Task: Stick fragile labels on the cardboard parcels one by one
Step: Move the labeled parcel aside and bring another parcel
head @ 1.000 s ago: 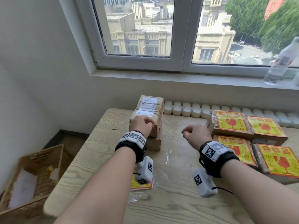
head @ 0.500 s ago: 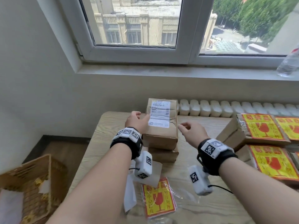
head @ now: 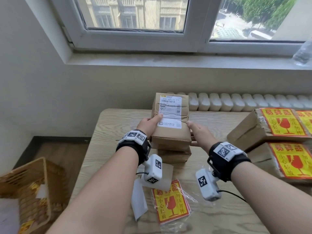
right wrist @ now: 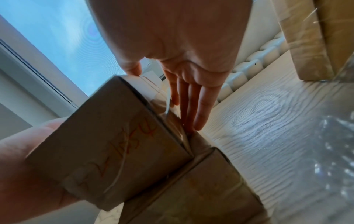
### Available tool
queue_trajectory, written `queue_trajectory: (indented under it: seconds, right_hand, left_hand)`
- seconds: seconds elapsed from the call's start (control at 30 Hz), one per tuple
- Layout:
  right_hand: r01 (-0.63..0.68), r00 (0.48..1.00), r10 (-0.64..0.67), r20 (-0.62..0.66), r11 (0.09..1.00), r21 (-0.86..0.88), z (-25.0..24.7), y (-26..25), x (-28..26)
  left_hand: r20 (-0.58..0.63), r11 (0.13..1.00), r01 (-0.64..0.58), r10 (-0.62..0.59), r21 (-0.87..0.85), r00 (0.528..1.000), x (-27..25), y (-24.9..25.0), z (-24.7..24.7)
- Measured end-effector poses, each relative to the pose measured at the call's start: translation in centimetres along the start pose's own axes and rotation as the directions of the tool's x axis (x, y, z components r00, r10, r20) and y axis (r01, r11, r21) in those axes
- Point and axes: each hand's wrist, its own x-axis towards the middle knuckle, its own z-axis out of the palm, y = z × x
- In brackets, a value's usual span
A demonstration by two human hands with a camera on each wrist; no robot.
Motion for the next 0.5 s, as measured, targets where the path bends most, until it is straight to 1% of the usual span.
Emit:
queue_trajectory:
  seconds: [0.07,0.17,0.3,0.43,0.5]
  right_hand:
    - [-0.015,1.0,0.015,0.01,1.0,0.024,0.1,-0.2,-0.3]
    - [0.003,1.0,-0.003,0.017,0.999,0.038,0.0,-0.5,-1.2]
    - [0.051,0.998,-0.053,0.029,0.997,0.061,-0.8,-0.9,-2.9]
    - [0.079,0.995,-0.084,0.061,0.993,0.084,-2.4,-0.8,-5.3]
    - [0.099,0.993,-0.103,0.059,0.992,0.079,-3.5,-0.4,-6.8]
  left_hand:
    - [-0.028,1.0,-0.012,0.011,-0.016,1.0,-0.5,-0.1,-0.1]
    - [-0.066,0.998,-0.033,0.029,-0.062,0.997,-1.8,0.1,-0.2]
    - [-0.069,0.993,-0.092,0.087,-0.076,0.994,-4.9,1.2,-0.2]
    - [-0.127,0.989,-0.125,0.113,-0.084,0.985,-8.1,1.4,0.9]
    - [-0.134,0.988,-0.133,0.121,-0.082,0.984,-9.9,1.5,2.1]
